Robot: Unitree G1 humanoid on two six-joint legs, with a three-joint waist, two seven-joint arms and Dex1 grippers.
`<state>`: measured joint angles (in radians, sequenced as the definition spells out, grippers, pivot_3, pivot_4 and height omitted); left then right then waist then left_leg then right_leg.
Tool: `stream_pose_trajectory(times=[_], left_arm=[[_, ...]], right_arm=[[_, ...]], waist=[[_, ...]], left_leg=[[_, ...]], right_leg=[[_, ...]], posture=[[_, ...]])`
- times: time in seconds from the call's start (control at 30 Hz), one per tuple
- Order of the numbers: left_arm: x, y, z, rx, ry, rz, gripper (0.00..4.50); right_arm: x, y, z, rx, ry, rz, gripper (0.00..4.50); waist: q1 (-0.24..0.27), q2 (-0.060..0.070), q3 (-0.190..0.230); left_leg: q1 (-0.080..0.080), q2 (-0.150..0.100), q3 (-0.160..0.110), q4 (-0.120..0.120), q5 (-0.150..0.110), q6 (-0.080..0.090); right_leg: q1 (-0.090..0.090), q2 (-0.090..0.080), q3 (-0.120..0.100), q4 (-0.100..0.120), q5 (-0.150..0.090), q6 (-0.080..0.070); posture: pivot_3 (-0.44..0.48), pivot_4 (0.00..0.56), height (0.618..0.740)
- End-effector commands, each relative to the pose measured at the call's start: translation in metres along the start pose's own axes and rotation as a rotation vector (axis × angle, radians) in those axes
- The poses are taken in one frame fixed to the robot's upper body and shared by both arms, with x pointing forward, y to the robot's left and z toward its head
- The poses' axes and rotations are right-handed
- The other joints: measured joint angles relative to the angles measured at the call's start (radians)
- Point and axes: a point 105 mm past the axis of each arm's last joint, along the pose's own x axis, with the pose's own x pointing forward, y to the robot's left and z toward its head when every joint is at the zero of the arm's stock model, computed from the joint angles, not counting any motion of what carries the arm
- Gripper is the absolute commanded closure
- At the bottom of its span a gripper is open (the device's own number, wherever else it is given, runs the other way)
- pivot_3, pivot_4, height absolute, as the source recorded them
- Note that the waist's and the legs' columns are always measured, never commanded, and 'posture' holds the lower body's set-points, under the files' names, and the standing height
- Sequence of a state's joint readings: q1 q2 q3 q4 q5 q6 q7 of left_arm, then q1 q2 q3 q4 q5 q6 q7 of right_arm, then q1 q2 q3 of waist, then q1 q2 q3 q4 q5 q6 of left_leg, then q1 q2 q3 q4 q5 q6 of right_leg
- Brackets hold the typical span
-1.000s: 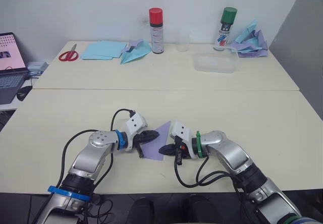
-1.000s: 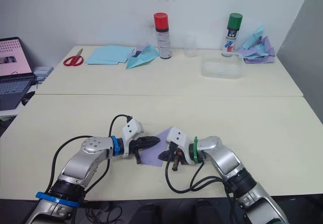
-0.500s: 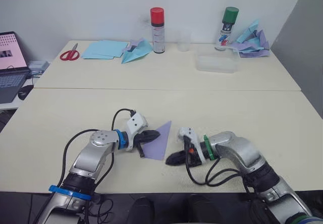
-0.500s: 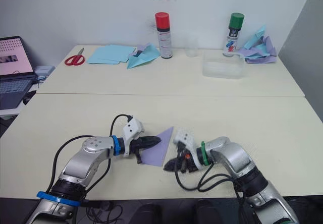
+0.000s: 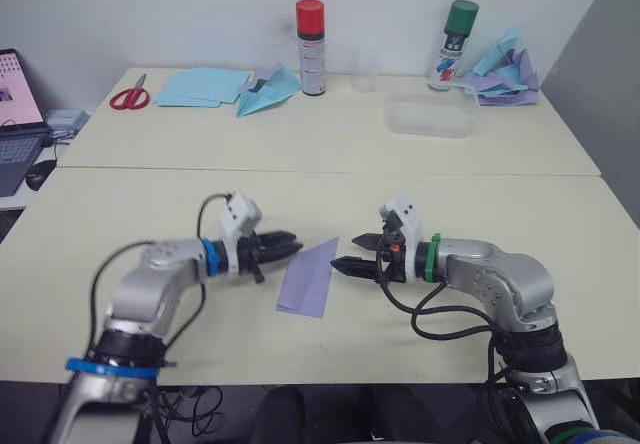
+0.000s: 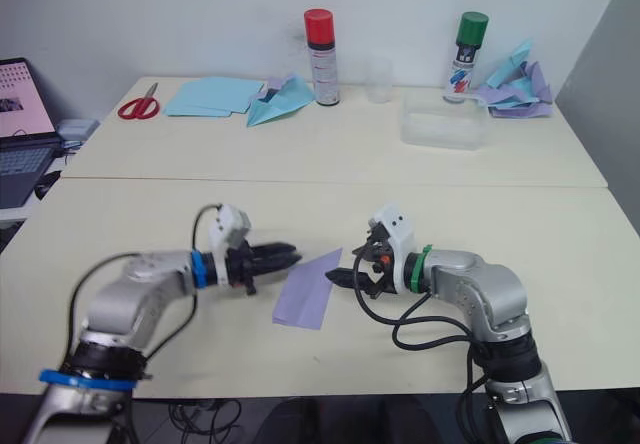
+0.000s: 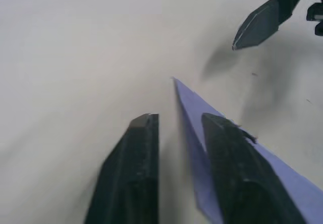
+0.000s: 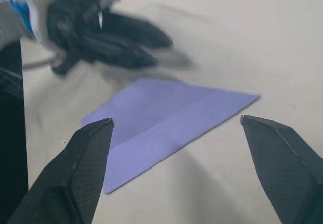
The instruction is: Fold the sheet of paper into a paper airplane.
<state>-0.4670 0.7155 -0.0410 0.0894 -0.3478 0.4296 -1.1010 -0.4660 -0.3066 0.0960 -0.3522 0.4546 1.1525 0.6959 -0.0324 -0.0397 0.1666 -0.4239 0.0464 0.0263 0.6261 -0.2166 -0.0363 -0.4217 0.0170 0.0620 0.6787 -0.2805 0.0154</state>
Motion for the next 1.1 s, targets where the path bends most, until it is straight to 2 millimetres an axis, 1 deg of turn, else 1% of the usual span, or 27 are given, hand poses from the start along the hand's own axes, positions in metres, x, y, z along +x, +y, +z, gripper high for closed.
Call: stream_pose_trajectory(times=[0.03,0.1,0.2,0.27,0.37,0.43,0.5,0.57,0.67,0.83,0.97,1.1], left_arm=[[0.004,0.012,-0.012,0.313,0.14,-0.065,1.59],[0.015,0.016,-0.01,0.46,0.139,-0.106,1.01],[0.033,0.014,-0.005,0.687,0.107,-0.207,1.01],[0.042,0.012,-0.002,0.784,0.096,-0.257,1.01],[0.054,0.005,0.002,0.877,0.071,-0.335,1.01],[0.062,-0.003,0.006,0.903,0.029,-0.387,1.01],[0.066,-0.013,0.009,0.933,-0.008,-0.457,1.01],[0.066,-0.02,0.007,0.96,-0.015,-0.513,1.01],[0.064,-0.026,0.003,0.981,-0.009,-0.592,1.57],[0.063,-0.038,-0.002,1.039,-0.027,-0.669,3.15],[0.062,-0.041,-0.002,1.063,-0.04,-0.685,4.48],[0.061,-0.043,-0.001,1.071,-0.054,-0.69,4.48]], right_arm=[[-0.013,0.001,0.014,-0.054,-0.067,-0.011,0.2],[-0.017,0.0,0.015,-0.05,-0.08,-0.023,0.2],[-0.022,0.002,0.016,-0.05,-0.09,-0.029,0.2],[-0.023,0.003,0.017,-0.043,-0.098,-0.037,0.2],[-0.025,0.006,0.017,-0.04,-0.109,-0.048,0.2],[-0.025,0.006,0.018,-0.034,-0.12,-0.062,0.2],[-0.027,0.005,0.018,-0.032,-0.125,-0.077,0.2],[-0.029,0.004,0.018,-0.029,-0.127,-0.091,0.2],[-0.031,0.001,0.017,-0.012,-0.138,-0.112,0.2],[-0.036,-0.005,0.015,0.021,-0.146,-0.141,0.2],[-0.037,-0.008,0.013,0.022,-0.137,-0.151,0.2],[-0.035,-0.009,0.012,0.031,-0.138,-0.153,0.2]], waist=[[0.002,0.001,0.001],[0.003,0.002,0.002],[0.007,0.0,0.003],[0.006,-0.002,0.004],[0.006,-0.002,0.004],[0.002,-0.002,0.004],[0.0,-0.002,0.004],[-0.001,-0.002,0.004],[0.0,-0.002,0.004],[0.001,-0.002,0.004],[0.0,-0.002,0.004],[0.0,-0.002,0.004]], left_leg=[[0.0,-0.001,0.0,0.0,0.0,0.0],[0.0,-0.001,0.001,0.0,0.0,0.0],[-0.004,-0.001,0.002,0.002,0.0,0.0],[-0.008,-0.001,0.002,0.004,0.0,0.0],[-0.008,-0.002,0.002,0.004,0.0,0.0],[-0.008,-0.002,0.002,0.004,0.0,0.0],[-0.008,-0.002,0.002,0.004,0.0,0.0],[-0.008,-0.001,0.001,0.004,0.0,0.0],[-0.008,-0.002,-0.002,0.004,0.0,0.0],[-0.008,-0.001,-0.006,0.005,0.0,0.0],[-0.008,-0.001,-0.008,0.007,0.0,0.001],[-0.008,-0.001,-0.009,0.009,0.0,0.001]], right_leg=[[0.0,0.0,0.0,-0.001,0.0,-0.001],[0.0,-0.001,0.0,-0.001,0.001,-0.002],[-0.001,-0.002,-0.002,-0.003,0.001,-0.002],[-0.003,-0.002,-0.004,-0.003,0.002,-0.002],[-0.003,-0.001,-0.006,-0.003,0.002,-0.002],[-0.003,-0.001,-0.007,-0.002,0.002,-0.002],[-0.003,-0.001,-0.008,-0.001,0.002,-0.002],[-0.003,0.0,-0.01,0.0,0.002,-0.002],[-0.003,0.002,-0.013,0.001,0.002,-0.002],[-0.002,0.004,-0.017,0.002,0.002,-0.002],[0.0,0.004,-0.018,0.002,0.002,-0.002],[0.001,0.004,-0.019,0.002,0.002,-0.002]], posture=[[0.0,0.15,0.74],[0.0,0.15,0.74],[0.0,0.15,0.74],[0.0,0.15,0.74],[0.0,0.15,0.74],[0.0,0.15,0.74],[0.0,0.15,0.74],[0.0,0.15,0.74],[0.0,0.15,0.74],[0.0,0.15,0.74],[0.0,0.15,0.74],[0.0,0.15,0.74]])
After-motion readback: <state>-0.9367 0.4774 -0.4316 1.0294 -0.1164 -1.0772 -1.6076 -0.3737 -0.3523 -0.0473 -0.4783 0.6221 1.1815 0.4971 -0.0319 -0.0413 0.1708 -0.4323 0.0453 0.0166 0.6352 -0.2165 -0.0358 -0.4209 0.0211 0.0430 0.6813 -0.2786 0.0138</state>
